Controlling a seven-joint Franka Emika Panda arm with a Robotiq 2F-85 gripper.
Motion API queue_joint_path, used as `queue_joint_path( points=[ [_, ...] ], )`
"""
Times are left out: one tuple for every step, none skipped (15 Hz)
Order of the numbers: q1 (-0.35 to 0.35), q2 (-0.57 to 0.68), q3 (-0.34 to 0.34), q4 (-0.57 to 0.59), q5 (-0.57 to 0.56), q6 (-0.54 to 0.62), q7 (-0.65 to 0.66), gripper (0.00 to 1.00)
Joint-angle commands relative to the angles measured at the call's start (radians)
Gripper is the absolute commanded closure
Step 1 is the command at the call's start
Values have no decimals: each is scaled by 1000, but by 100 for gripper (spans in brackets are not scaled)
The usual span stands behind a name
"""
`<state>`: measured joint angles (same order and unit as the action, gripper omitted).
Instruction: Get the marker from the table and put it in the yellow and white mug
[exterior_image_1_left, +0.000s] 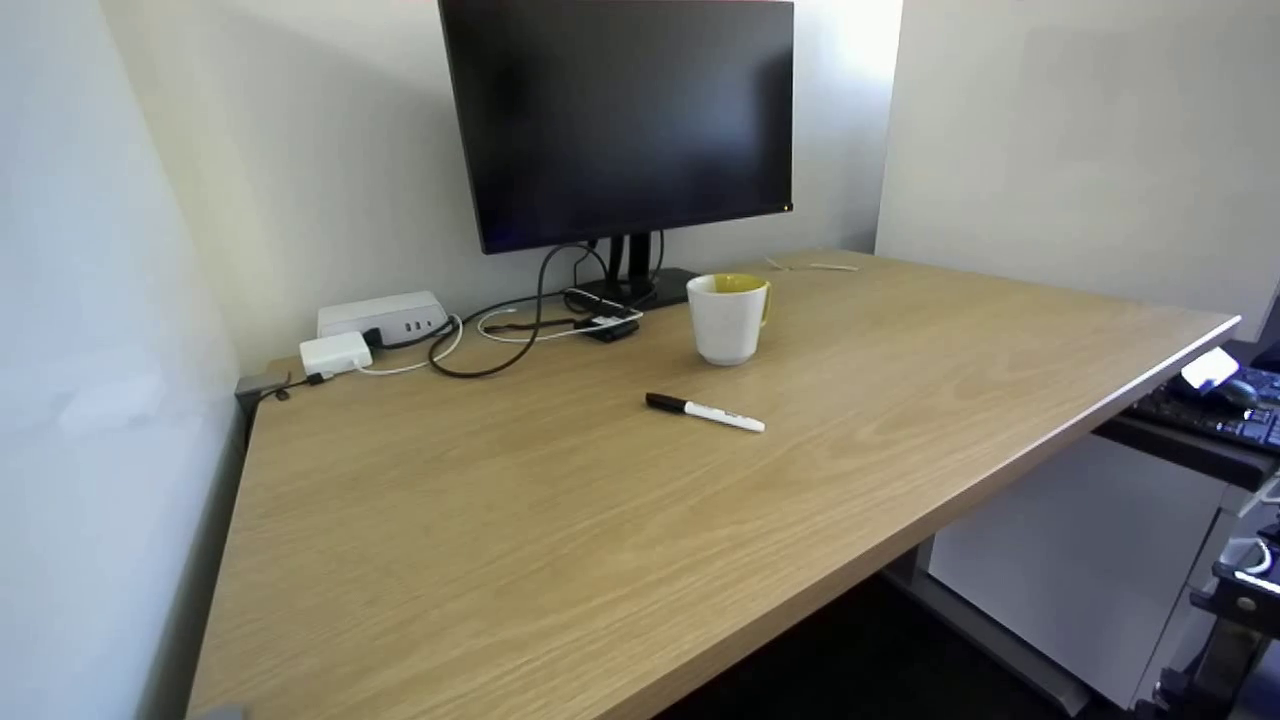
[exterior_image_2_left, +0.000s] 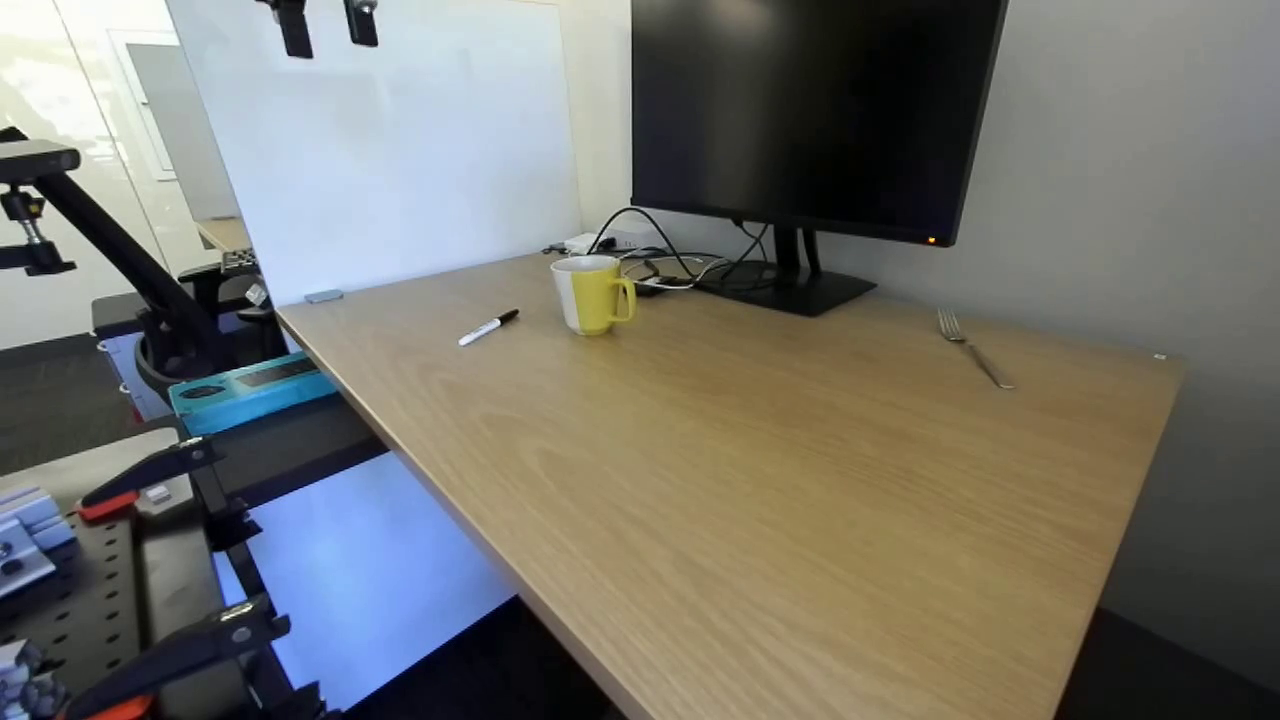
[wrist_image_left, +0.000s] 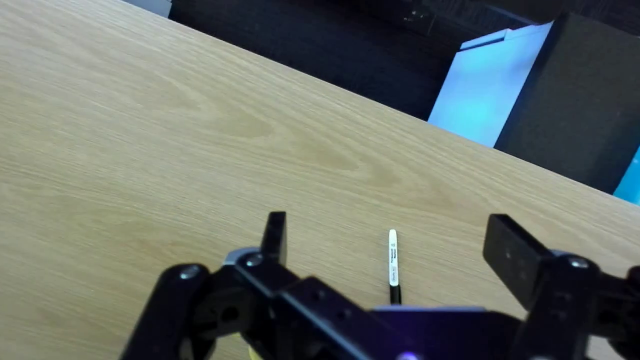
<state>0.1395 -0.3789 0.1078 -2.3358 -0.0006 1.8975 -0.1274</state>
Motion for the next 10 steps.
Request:
queue_joint_path(
  points=[
    [1,115,23,25,-24,81,34,0],
    [-1,158,26,34,-25,113,39,0],
    [-2,205,27,48,-26,141,41,0],
    [-4,252,27,64,-29,171,42,0],
    [-6,296,26,81,-34,200,44,0],
    [-7,352,25,112,-41,223,50,0],
    [-7,396,24,134,-47,245,50,0],
    [-7,449,22,168,-51,260,52,0],
    [-6,490,20,194,-59,271,55,0],
    [-4,537,18,226,-67,278,57,0]
  ],
)
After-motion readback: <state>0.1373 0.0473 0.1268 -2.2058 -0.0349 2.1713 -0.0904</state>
